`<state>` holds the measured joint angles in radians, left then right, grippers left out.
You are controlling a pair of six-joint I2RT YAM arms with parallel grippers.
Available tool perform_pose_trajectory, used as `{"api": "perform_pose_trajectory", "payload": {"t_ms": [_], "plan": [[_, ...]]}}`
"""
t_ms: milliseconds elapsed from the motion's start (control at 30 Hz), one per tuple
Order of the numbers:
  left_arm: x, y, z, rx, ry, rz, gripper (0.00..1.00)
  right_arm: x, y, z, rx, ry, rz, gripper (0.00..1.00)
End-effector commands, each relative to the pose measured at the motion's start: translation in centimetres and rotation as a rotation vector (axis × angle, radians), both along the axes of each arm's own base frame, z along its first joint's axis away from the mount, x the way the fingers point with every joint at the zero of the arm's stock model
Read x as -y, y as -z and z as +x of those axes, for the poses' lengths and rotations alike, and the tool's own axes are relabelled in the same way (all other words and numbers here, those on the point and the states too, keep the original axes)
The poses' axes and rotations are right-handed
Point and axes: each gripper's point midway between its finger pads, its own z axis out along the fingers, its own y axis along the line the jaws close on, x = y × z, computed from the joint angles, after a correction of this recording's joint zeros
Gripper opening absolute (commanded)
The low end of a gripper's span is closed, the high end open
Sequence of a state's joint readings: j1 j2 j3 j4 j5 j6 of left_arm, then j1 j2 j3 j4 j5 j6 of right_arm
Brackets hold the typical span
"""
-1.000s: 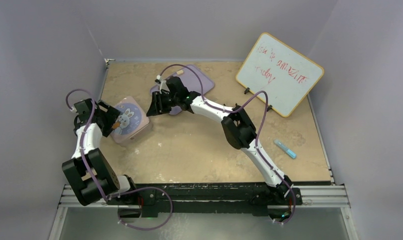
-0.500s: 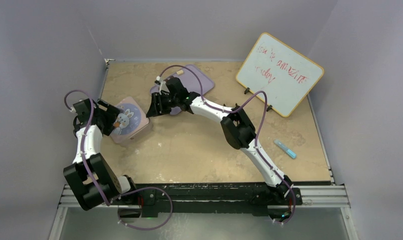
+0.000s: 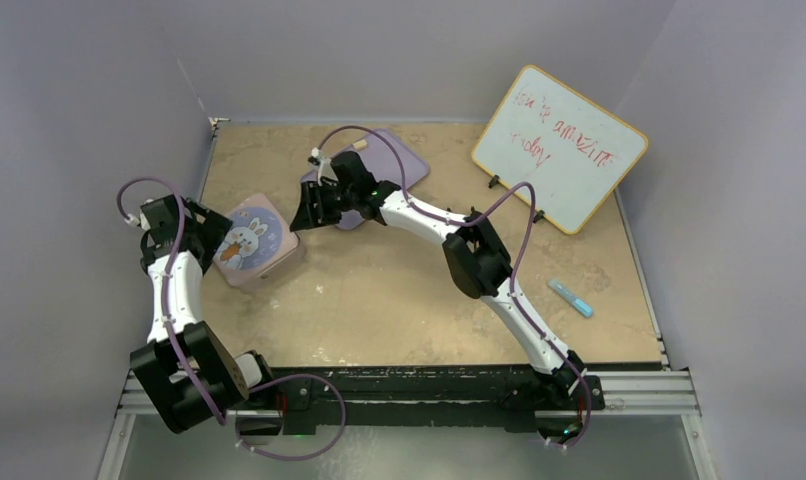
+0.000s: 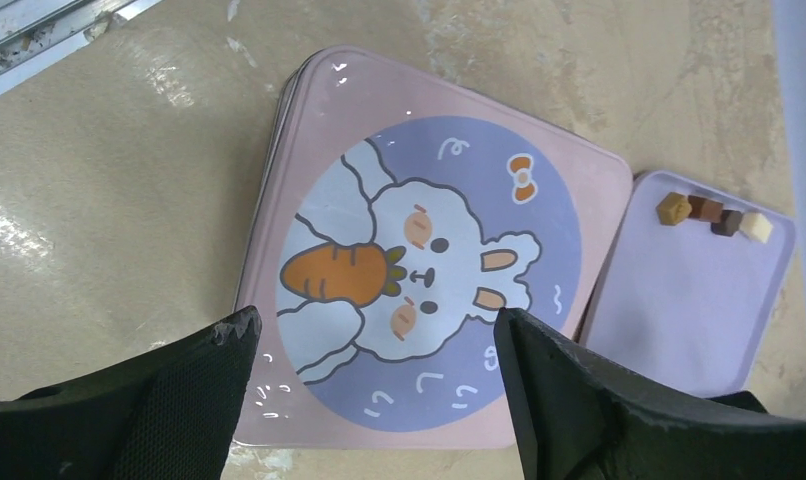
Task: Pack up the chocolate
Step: Adjust the packing box at the center of the board.
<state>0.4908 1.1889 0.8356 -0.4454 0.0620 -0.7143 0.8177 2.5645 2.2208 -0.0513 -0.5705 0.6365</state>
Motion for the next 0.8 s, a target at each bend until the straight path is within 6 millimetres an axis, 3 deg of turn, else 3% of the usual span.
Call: {"api": "perform_pose_trajectory", "payload": {"t_ms": [0,100,267,433,567,767], "plan": [[0.0,1.9,-0.6,-0.047,-0.005,-0.016,0.85,-0.6,-1.9,0.4,0.05,-0.014,0.033,0.57],[0.8,3.2,-0.4,-0.045,0.005,-0.07,0.83,-0.6,-1.5,0.3,0.051,-0.015,0.026,0.57],[2.2,3.3,0.7,0.018,0.054,-0.135,0.77,-0.6,-0.7,0.4,0.052,-0.016,0.012,0.56],[2.7,3.8,0.4,0.028,0.067,-0.147,0.73,-1.0,1.1,0.4,0.029,-0.027,-0.005,0.48],[2.1,2.7,0.9,0.036,0.075,-0.108,0.73,-1.3,1.8,0.0,0.021,-0.04,-0.01,0.47],[-0.1,-0.7,1.1,0.025,0.059,0.022,0.79,-1.3,0.7,0.3,0.059,-0.028,-0.011,0.45]]}}
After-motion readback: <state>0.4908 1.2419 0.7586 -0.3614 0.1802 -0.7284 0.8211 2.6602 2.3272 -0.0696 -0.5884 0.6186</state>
